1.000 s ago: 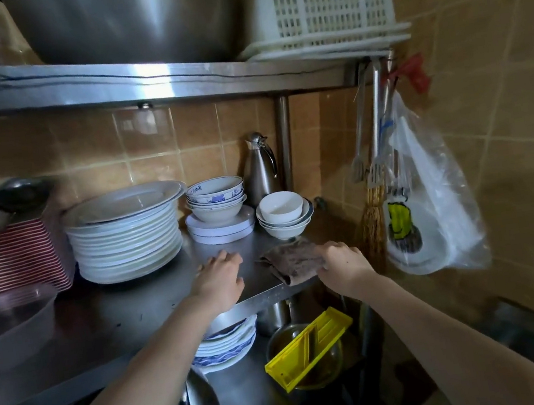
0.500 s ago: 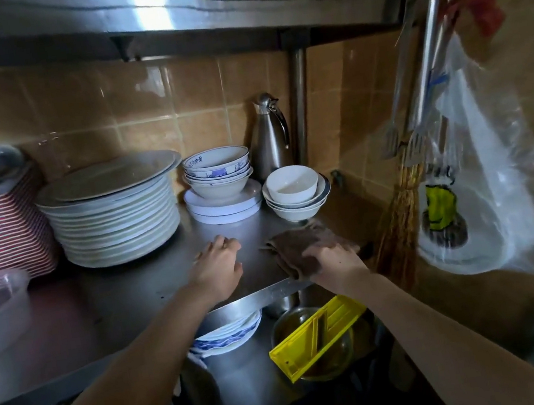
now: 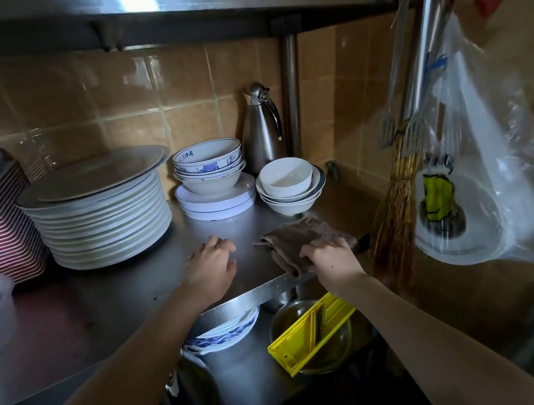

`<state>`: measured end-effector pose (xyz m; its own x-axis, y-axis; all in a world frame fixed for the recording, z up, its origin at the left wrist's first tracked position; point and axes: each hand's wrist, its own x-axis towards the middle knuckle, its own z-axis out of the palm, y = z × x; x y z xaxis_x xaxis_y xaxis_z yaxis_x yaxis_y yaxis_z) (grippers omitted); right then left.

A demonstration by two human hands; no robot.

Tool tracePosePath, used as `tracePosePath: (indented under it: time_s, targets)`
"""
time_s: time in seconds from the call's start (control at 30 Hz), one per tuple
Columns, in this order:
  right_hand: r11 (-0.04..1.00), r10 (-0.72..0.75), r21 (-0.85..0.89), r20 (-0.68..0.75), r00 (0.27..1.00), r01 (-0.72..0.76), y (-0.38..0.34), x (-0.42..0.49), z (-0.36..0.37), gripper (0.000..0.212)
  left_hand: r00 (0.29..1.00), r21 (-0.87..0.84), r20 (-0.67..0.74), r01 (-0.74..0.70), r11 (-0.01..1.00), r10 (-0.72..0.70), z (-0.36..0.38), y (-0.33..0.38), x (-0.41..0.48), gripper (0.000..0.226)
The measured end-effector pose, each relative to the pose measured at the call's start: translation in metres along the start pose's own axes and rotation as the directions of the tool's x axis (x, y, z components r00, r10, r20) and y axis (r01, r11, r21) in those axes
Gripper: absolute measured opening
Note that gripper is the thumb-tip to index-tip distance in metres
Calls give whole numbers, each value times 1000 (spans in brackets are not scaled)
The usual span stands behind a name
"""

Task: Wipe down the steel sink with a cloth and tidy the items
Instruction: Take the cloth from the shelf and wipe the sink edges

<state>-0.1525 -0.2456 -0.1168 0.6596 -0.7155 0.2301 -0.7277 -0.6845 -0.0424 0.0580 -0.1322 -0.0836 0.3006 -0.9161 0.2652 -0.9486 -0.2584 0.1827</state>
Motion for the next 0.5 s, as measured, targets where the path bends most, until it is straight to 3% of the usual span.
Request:
tracePosePath:
  time_s: [0.5]
  targets:
    - [983,120,154,-99,988,-104,-11,-33,-17,32,1000,-39,3,-24,999,24,-21,2,-41,30]
